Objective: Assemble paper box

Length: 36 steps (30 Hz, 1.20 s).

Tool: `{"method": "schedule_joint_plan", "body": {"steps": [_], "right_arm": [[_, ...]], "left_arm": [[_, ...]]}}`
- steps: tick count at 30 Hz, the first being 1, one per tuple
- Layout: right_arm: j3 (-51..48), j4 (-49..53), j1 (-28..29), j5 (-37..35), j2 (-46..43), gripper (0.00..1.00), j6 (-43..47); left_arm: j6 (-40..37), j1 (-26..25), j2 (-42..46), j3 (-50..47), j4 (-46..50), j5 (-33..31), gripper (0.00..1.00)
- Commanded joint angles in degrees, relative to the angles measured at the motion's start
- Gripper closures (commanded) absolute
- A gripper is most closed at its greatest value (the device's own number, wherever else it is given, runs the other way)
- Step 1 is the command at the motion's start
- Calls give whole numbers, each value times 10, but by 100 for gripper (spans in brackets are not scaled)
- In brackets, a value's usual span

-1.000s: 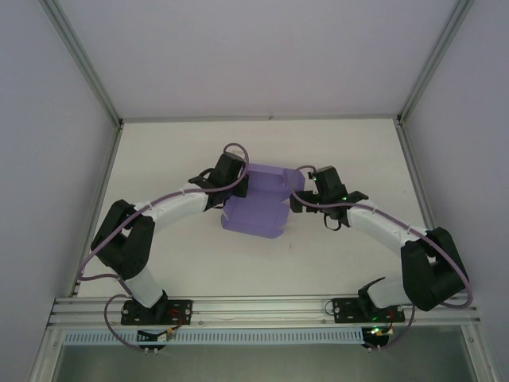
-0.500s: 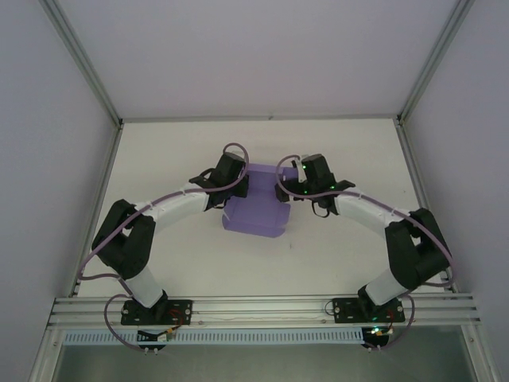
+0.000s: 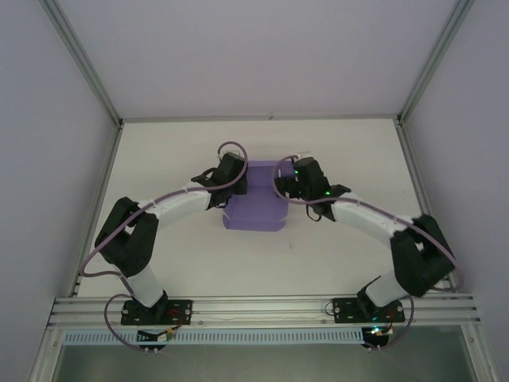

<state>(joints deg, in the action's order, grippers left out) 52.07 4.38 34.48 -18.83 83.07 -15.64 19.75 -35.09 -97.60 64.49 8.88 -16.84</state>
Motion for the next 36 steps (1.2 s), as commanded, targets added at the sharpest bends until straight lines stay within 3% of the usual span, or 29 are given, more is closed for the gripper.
{"method": "schedule_joint_plan", "body": {"steps": [1,5,8,13,15,21,26,29,36], "right_arm": [[-37,11,-1,37,-109,0,12],[-84,13,-18,94,-226,0,17],[-89,54,-77,156,-269,0,1],[-75,97,-205,269,-248,1,-7],[-56,105,-228,309,-218,2,12],[-18,61,-229,434,-116,13,71],[5,53,-229,495,-57,24,110],[15,54,-226,539,-36,39,121],[42,70,-196,570,6,44,161]], "left_arm": [[8,8,28,-9,5,-13,100],[3,16,41,-16,2,7,100],[-1,18,53,-22,3,14,100],[-2,19,72,-39,-9,41,100],[-4,19,77,-45,-17,53,100],[-3,19,78,-47,-15,55,100],[3,19,79,-46,-15,42,100],[5,19,74,-42,-18,49,100],[9,17,60,-30,-19,57,100]]}}
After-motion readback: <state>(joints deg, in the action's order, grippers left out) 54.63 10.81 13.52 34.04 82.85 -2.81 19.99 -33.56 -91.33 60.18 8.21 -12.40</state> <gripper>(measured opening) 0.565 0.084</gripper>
